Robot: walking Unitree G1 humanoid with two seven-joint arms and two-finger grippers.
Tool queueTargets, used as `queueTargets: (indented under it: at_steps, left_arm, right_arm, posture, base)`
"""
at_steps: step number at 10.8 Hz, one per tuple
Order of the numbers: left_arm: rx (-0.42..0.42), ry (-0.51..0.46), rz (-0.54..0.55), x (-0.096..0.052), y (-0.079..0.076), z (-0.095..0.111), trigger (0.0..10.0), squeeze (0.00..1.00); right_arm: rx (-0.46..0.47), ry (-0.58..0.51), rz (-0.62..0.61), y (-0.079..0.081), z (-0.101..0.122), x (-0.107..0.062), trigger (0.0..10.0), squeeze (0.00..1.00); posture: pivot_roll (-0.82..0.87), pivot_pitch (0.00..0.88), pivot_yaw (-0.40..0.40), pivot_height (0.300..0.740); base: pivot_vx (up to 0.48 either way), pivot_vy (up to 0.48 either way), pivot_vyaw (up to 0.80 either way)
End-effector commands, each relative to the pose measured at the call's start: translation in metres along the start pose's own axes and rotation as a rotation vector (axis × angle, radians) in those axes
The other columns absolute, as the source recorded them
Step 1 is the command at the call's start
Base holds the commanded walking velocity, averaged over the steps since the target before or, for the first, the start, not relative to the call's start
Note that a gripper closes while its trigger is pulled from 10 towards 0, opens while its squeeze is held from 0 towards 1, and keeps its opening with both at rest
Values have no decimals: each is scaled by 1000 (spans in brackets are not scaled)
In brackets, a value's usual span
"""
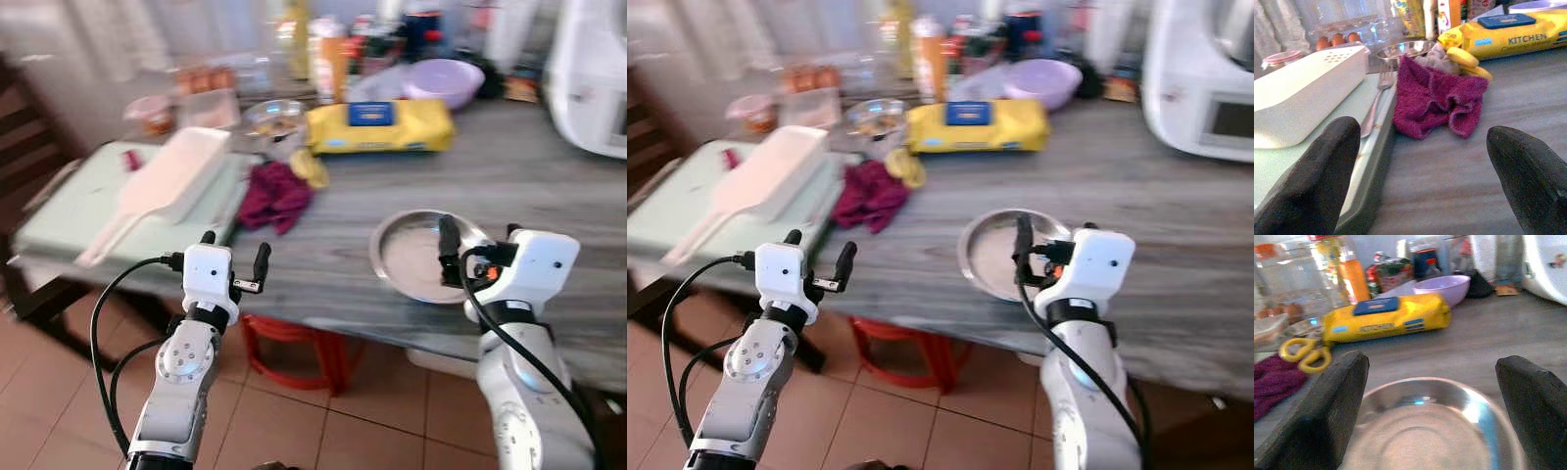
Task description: Setting the table
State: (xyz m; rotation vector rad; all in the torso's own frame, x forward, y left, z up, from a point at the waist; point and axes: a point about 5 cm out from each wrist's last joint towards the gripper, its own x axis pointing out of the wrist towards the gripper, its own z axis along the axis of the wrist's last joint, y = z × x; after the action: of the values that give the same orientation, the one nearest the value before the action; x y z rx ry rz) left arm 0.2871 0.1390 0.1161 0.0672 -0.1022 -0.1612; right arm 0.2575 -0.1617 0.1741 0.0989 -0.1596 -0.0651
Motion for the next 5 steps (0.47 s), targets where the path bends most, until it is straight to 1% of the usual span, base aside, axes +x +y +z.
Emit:
queueTargets:
  at_steps: [1,4,5]
  left_arm:
    - [20,2,11,-1,3,2,10000,0]
    - [24,7,-2,0,2,1,10000,0]
    - [27,8,-9,1,1,0,10000,0]
  right_arm:
    - [18,18,3,2,-4,0,10000,0]
    - [46,27,-7,1,-5,-1,10000,0]
    - [80,33,-17,0,-7,-1,10000,0]
  posture:
    - [-92,95,111,740]
    - [-93,96,114,740]
    - [-93,96,116,740]
  base:
    - [0,0,0]
    - [0,0,0]
    - [-255,0,0]
